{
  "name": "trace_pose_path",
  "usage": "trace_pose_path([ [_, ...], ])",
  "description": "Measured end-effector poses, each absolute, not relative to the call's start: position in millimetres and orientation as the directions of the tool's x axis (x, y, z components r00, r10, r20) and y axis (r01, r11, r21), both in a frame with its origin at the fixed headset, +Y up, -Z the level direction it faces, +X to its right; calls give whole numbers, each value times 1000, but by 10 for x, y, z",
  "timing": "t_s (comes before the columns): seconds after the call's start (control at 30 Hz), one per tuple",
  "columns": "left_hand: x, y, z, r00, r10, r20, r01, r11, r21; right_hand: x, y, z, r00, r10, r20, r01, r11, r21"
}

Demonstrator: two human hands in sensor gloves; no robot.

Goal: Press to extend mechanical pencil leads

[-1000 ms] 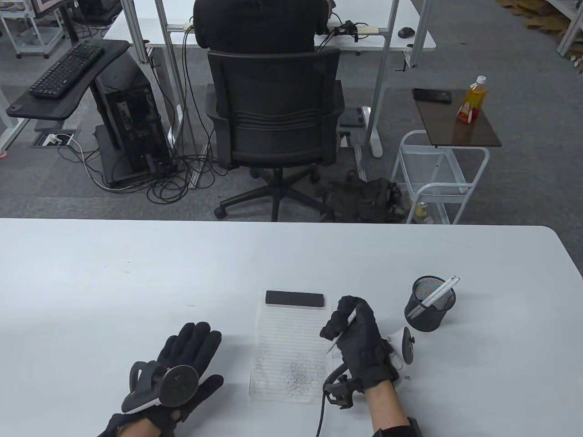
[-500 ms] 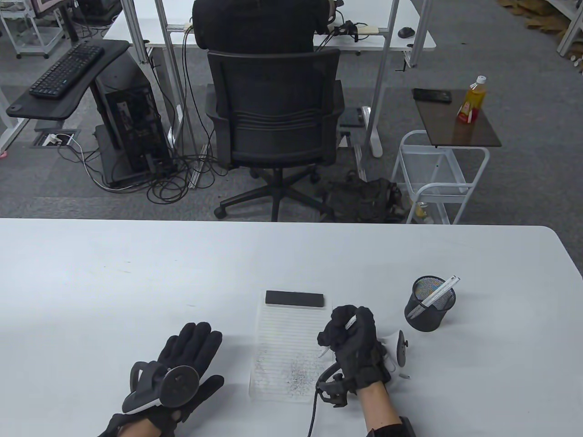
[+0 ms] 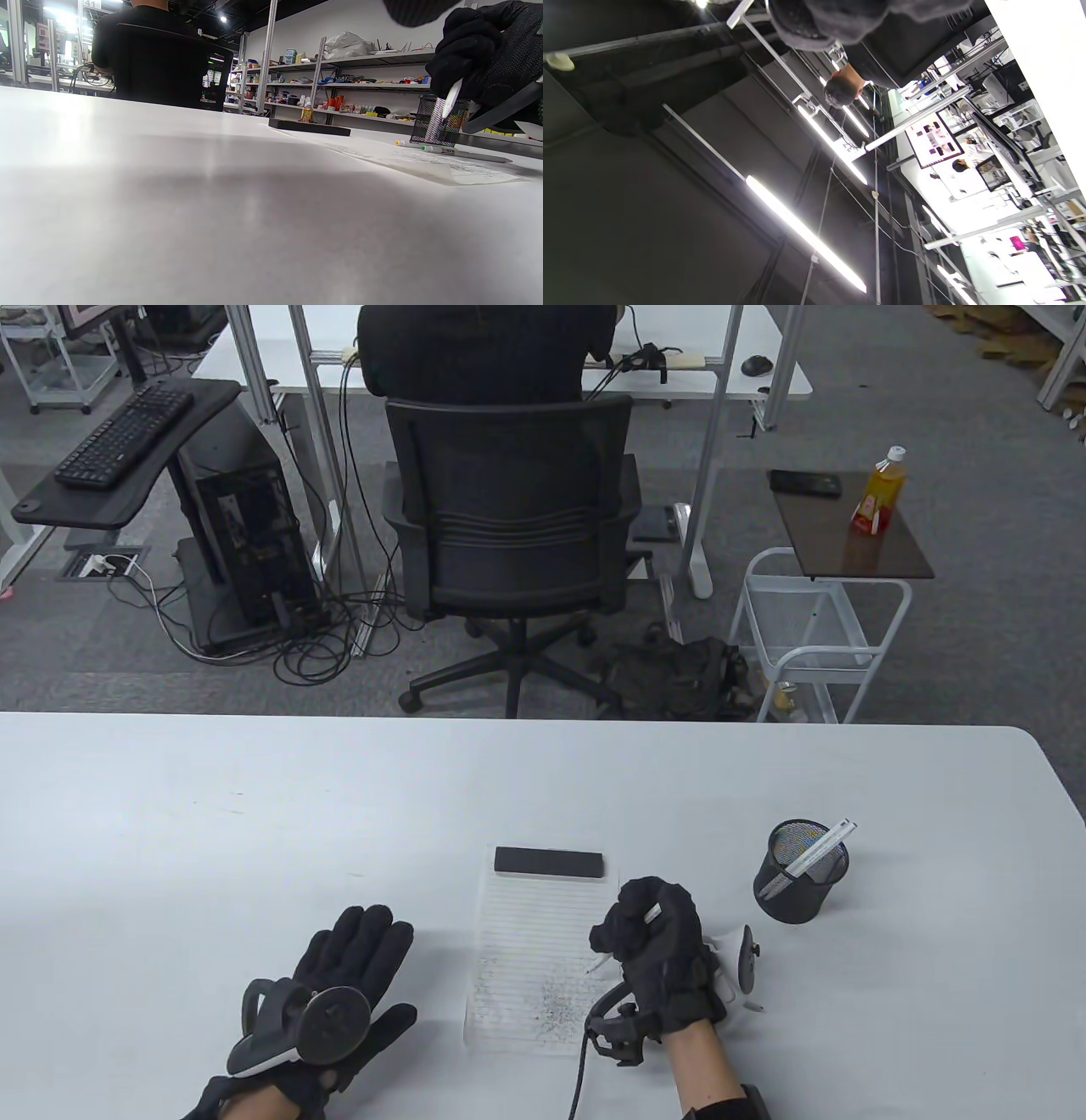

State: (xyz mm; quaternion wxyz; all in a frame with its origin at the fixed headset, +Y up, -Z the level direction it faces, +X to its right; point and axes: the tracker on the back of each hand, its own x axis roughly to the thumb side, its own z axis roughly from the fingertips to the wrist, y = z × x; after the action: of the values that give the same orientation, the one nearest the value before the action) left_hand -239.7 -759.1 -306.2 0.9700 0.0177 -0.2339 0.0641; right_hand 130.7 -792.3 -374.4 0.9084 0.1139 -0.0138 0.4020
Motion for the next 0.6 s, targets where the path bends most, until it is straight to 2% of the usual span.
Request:
trace_pose_path([
  [0.6,-2393,-7586,-3061,882,111,458,-130,991,11,1290,-7957,-3716,681,724,109,-729,656,197],
])
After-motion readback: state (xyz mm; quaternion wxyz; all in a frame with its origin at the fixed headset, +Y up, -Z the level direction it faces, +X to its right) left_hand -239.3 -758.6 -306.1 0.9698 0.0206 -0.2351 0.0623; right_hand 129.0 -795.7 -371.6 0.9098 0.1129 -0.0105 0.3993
